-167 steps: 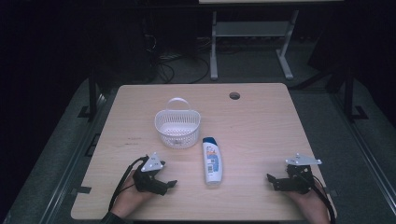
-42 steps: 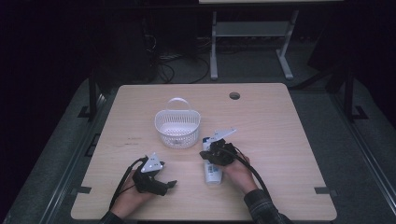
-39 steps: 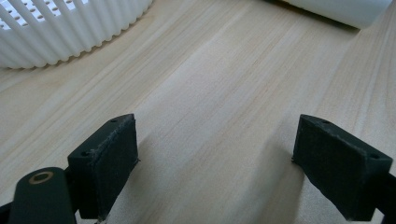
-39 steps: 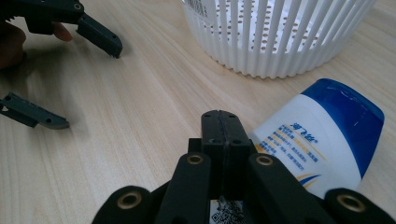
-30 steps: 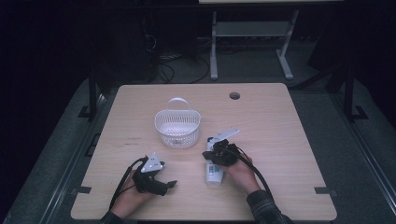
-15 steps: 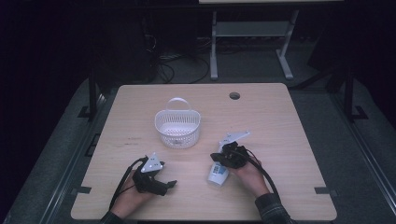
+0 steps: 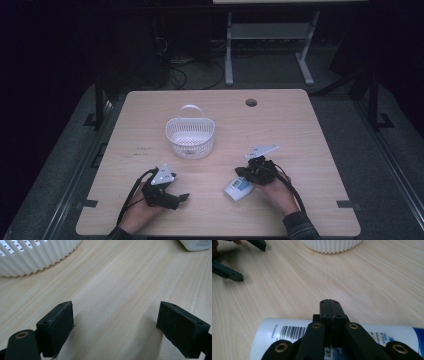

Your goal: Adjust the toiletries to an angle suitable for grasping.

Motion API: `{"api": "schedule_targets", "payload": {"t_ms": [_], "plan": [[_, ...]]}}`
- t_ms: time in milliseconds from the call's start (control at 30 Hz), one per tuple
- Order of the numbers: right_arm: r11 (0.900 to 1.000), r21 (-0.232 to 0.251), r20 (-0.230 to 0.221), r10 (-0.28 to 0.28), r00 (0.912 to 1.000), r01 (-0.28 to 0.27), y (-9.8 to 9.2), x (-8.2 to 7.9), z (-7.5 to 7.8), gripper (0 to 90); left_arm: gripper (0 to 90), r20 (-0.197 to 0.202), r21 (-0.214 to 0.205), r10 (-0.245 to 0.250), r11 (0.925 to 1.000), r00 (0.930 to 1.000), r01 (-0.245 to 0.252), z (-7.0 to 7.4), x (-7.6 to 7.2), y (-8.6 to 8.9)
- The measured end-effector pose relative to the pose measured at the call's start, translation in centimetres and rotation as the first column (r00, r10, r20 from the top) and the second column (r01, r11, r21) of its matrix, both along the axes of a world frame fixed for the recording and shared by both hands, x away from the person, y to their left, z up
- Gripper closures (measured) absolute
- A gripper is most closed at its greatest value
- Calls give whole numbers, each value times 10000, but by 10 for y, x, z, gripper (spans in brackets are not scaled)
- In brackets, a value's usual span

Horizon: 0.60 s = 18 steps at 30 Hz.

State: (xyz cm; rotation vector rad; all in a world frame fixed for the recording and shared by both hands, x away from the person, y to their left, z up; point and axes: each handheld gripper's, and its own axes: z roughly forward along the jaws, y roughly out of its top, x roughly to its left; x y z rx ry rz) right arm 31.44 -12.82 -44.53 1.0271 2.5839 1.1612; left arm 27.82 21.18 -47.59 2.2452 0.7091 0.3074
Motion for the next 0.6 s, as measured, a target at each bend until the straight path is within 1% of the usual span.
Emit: {"api": "schedule_targets", "payload": {"t_ms": [267, 300, 400, 600], "plan": [[10000, 30, -50, -85, 10000, 85, -7, -6, 0, 894, 129, 8, 5, 22, 10000, 10000, -22, 0, 0, 0], [9999, 117, -57, -85, 9999, 85, -6, -6, 0, 895, 129, 4, 6, 26, 10000, 10000, -26, 0, 0, 0], [9996, 293, -19, 44, 10000, -43, 0, -8, 4, 894, 129, 8, 7, 23, 10000, 10000, -23, 0, 0, 0], [9965, 439, 58, 705, 9975, -707, 23, -16, 8, 894, 129, 6, -71, 75, 9999, 10000, -75, 0, 0, -1]]}}
